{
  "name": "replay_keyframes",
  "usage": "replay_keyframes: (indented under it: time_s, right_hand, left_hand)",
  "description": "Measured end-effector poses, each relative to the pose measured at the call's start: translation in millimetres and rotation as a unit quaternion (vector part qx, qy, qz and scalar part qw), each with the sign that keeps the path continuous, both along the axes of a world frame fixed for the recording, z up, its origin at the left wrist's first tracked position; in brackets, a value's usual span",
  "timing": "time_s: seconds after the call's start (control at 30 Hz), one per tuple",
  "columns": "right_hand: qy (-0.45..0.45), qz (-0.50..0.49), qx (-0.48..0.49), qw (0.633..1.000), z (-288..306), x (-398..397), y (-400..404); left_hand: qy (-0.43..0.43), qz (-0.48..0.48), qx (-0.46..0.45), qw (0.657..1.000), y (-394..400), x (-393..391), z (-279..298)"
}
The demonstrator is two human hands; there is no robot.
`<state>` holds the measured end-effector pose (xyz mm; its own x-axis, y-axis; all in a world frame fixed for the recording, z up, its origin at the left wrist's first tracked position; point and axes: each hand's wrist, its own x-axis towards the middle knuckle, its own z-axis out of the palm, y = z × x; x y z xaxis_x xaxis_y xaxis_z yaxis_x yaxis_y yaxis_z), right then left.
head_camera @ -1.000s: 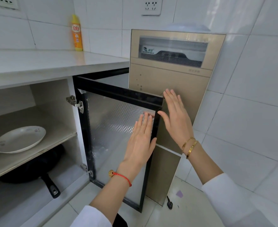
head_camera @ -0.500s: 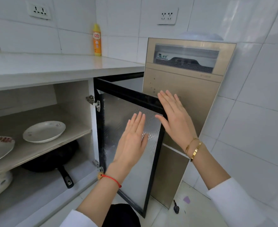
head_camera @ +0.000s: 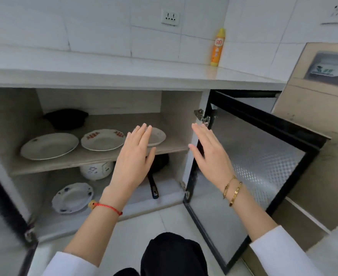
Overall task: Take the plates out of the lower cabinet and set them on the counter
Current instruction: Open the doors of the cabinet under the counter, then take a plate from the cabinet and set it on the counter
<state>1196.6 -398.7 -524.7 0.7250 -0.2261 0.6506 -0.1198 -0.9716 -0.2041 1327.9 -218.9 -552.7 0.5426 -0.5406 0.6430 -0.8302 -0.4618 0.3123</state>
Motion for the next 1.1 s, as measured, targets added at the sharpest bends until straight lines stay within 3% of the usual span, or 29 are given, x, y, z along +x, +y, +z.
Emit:
replay_keyframes:
  time_s: [0.47,0.8,0.97,1.1]
  right_hand:
    - [0.075,0.206,0.112,0.969,-59.4,213.0,83.6]
    - [0.125,0.272,0.146,0.943,-82.5,329.0,134.6]
    - [0.158,0.271,0.201,0.928,-96.5,386.5,141.9]
    - [0.216,0.238,0.181,0.930,-111.7,441.8,142.0]
  left_hand:
    - [0.063,0.273,-0.003,0.960,161.8,116.4,-37.1]
    - [0.106,0.332,-0.010,0.937,192.6,186.9,-69.0]
    - [0.139,0.348,-0.004,0.927,193.9,229.1,-86.3]
    - [0.203,0.362,-0.006,0.910,192.7,266.0,-99.9]
